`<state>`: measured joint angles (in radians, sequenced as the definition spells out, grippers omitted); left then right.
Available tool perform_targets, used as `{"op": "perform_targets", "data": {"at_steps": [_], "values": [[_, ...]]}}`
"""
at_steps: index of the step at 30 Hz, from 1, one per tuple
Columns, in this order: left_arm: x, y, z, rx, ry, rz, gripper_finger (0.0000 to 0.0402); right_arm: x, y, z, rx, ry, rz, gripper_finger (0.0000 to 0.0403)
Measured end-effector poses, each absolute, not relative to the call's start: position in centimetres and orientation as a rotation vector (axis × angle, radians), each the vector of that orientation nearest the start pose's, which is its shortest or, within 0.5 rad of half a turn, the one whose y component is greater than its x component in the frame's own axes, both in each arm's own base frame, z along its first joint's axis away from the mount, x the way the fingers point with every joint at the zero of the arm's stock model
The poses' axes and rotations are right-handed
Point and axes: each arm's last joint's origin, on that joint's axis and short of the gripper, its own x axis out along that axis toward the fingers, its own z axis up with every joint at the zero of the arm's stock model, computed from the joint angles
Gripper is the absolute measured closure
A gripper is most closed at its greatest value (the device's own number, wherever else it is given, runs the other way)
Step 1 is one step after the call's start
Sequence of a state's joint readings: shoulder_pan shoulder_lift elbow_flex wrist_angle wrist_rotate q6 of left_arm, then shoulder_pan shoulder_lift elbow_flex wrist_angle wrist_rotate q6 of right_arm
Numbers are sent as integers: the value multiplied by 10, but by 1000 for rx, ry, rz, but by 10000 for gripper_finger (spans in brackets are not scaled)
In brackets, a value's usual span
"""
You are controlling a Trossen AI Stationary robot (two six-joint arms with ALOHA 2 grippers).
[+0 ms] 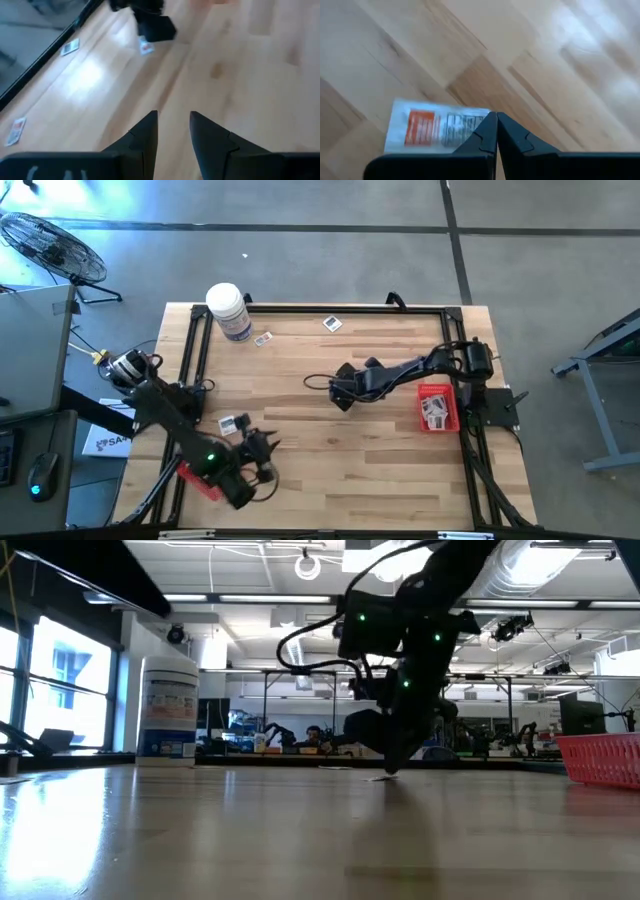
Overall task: Pick & Place First Aid Supplies
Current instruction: Put the ointment pack into the left red bin
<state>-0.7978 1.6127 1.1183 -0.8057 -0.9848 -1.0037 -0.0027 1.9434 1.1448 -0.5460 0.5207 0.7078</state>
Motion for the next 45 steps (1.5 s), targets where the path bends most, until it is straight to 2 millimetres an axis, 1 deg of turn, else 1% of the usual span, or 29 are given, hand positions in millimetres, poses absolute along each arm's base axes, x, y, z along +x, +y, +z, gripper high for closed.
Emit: {"op": "perform_targets", "data": {"at_steps": [4, 7, 9, 12, 15, 16, 18, 19, 20, 22, 23, 24, 27, 28, 30, 33, 36, 38, 40, 42, 45], "values": [[247, -176, 223, -24, 641, 562, 291, 350, -20, 117, 302, 1037, -806, 399], [260, -163, 220, -11, 691, 567, 291, 351, -18, 114, 325, 1009, -742, 401], [271, -157, 214, -7, 694, 588, 291, 352, -14, 114, 324, 997, -725, 401], [282, -154, 202, 47, 685, 612, 291, 354, -5, 114, 322, 993, -692, 399], [296, -158, 187, 92, 655, 612, 291, 355, 7, 116, 330, 984, -637, 399], [298, -160, 182, 113, 654, 610, 291, 355, 11, 120, 335, 978, -614, 400], [306, -165, 171, 100, 632, 601, 291, 354, 21, 127, 358, 983, -545, 402], [306, -167, 166, 105, 640, 601, 291, 352, 26, 133, 360, 971, -524, 402], [305, -169, 162, 112, 646, 595, 291, 350, 30, 140, 358, 960, -506, 401], [311, -175, 153, 80, 625, 581, 291, 344, 39, 158, 350, 908, -480, 400], [311, -177, 150, 69, 626, 568, 291, 341, 42, 166, 333, 877, -479, 399], [309, -177, 146, 77, 629, 557, 291, 336, 45, 174, 319, 851, -474, 399], [318, -176, 136, 15, 584, 488, 291, 318, 56, 192, 280, 771, -481, 400], [318, -172, 132, 27, 585, 484, 291, 312, 59, 198, 276, 731, -480, 400], [325, -165, 131, 10, 554, 461, 291, 297, 65, 203, 272, 684, -481, 402], [333, -154, 131, 21, 525, 448, 291, 277, 69, 201, 291, 616, -495, 400], [341, -144, 131, 36, 536, 411, 291, 262, 68, 193, 334, 553, -486, 399], [348, -137, 129, 23, 531, 398, 291, 254, 67, 183, 359, 529, -457, 401], [350, -131, 126, 48, 548, 392, 291, 248, 65, 174, 384, 502, -429, 402], [359, -126, 120, 25, 521, 386, 291, 245, 64, 167, 397, 480, -401, 401], [363, -117, 111, 14, 534, 394, 291, 243, 62, 164, 393, 451, -373, 399]]}}
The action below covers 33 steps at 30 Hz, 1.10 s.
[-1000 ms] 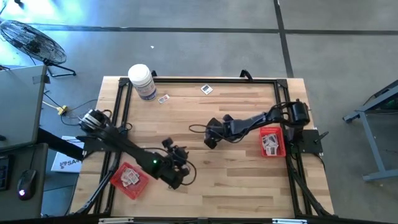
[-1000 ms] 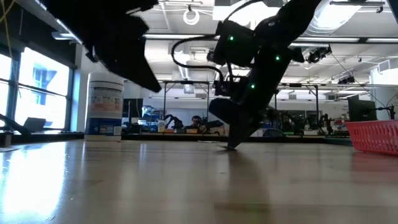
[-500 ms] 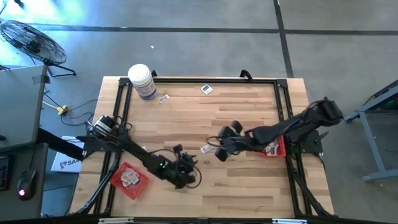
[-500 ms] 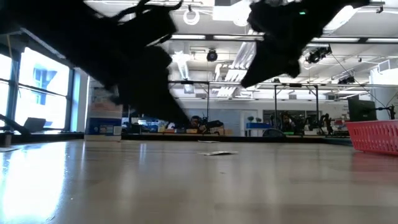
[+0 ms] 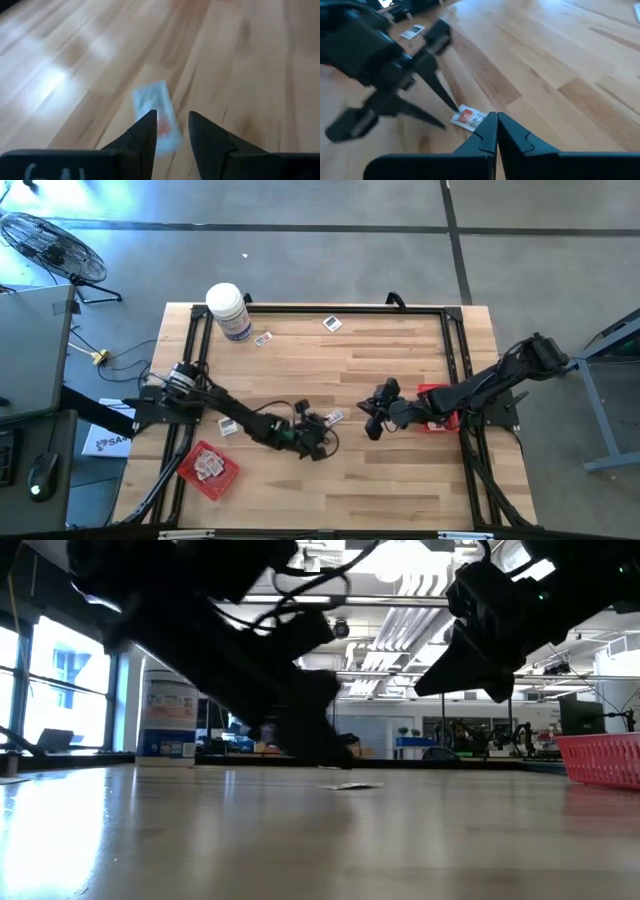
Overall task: Pick & Place First Aid Supplies
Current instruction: Put the ointment pack into the left red bin
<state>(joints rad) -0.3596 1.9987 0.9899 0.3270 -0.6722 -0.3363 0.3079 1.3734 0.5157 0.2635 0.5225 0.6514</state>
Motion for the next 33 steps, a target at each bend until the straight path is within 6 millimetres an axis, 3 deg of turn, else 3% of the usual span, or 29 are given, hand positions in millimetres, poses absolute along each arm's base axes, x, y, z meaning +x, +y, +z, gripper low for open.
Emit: {"op": "perform_targets", "data": {"at_steps": [6, 16, 28, 33], "values": [[374, -109, 98, -28, 518, 392, 291, 245, 62, 168, 367, 444, -343, 402], [372, -109, 89, -21, 574, 362, 291, 245, 62, 169, 369, 435, -335, 402], [345, -104, 118, 36, 822, 312, 291, 245, 64, 169, 380, 455, -296, 401], [341, -108, 127, 61, 793, 335, 291, 245, 64, 169, 380, 455, -296, 399]]}}
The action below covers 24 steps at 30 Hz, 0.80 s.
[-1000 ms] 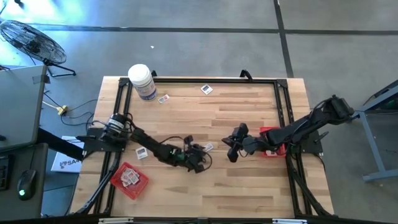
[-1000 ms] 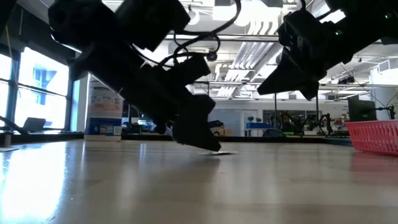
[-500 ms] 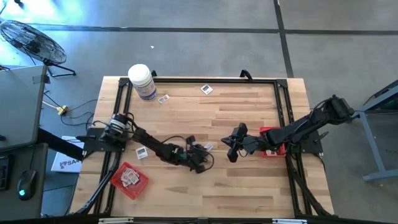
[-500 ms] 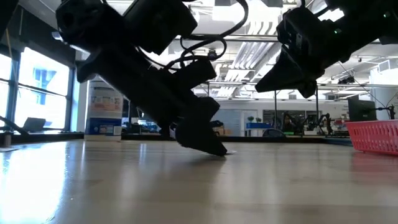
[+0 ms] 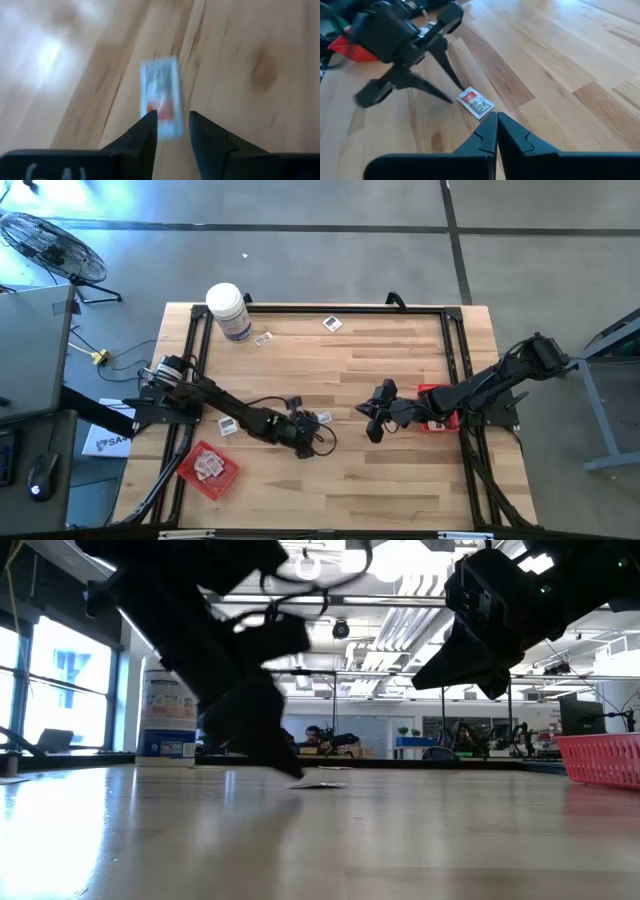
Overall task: Pick & Place First Aid Supplies
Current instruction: Put the ointment pack into the left red bin
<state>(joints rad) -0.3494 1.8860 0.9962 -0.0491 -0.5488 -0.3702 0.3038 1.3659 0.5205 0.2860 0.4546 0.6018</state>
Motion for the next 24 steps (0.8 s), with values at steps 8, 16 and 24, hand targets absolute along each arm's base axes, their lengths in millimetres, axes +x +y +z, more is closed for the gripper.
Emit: {"op": "perform_targets", "data": {"at_steps": [8, 16, 24], "values": [[357, -115, 130, 54, 625, 292, 291, 246, 64, 169, 380, 450, -299, 399], [369, -103, 101, 35, 611, 350, 291, 246, 64, 170, 383, 443, -298, 402], [372, -99, 97, 14, 595, 390, 291, 246, 64, 169, 382, 448, -296, 400]]}}
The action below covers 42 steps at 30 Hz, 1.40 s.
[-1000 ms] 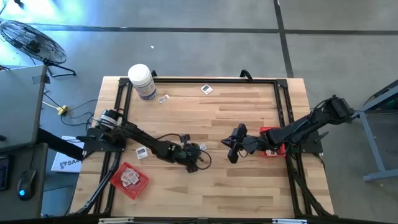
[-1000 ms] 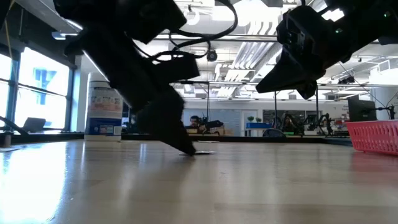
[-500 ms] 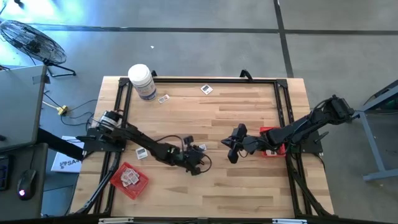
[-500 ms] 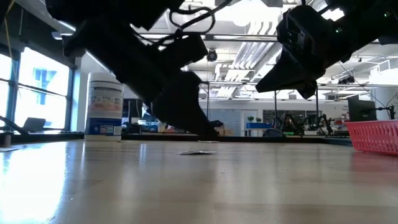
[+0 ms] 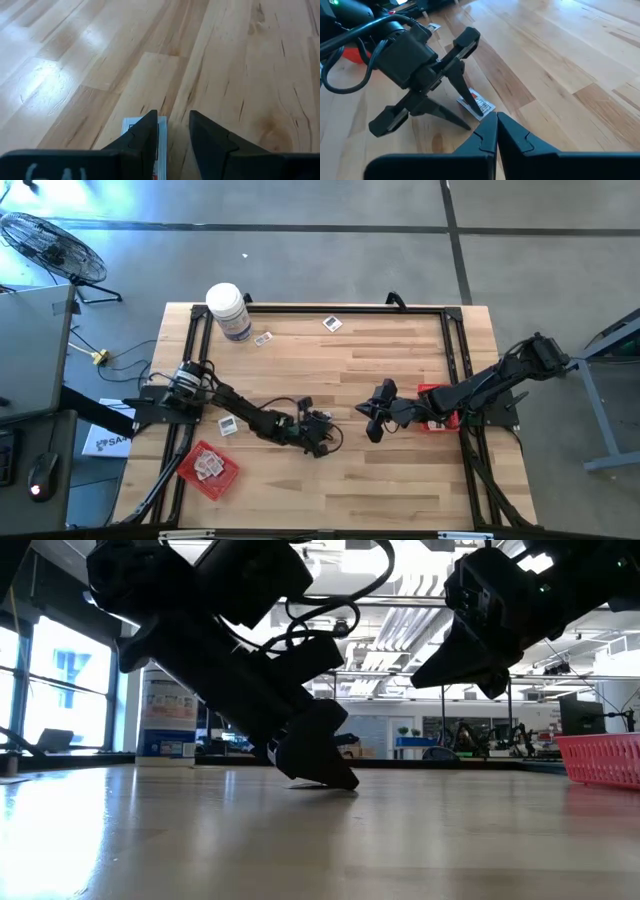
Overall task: Pick & Place First Aid Supplies
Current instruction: Put the ointment pack into the left red bin
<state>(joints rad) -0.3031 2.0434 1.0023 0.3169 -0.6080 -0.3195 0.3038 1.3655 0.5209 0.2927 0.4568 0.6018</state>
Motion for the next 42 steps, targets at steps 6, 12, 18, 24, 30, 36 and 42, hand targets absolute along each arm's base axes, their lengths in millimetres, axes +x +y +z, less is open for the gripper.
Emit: {"op": "perform_targets", "data": {"at_steps": [6, 12, 18, 24, 30, 36, 42], "values": [[373, -98, 98, 6, 577, 395, 291, 246, 64, 169, 381, 450, -296, 399], [372, -96, 107, 9, 547, 431, 291, 246, 64, 169, 381, 450, -296, 401], [372, -96, 106, 11, 549, 438, 291, 246, 64, 169, 381, 451, -297, 400], [373, -98, 106, -11, 553, 399, 291, 246, 64, 169, 381, 451, -297, 401], [373, -98, 105, -52, 554, 391, 291, 246, 64, 169, 381, 451, -297, 400], [374, -98, 97, -63, 561, 404, 276, 246, 64, 169, 381, 451, -297, 400], [372, -97, 96, -58, 566, 449, 247, 246, 64, 169, 381, 450, -297, 401]]}}
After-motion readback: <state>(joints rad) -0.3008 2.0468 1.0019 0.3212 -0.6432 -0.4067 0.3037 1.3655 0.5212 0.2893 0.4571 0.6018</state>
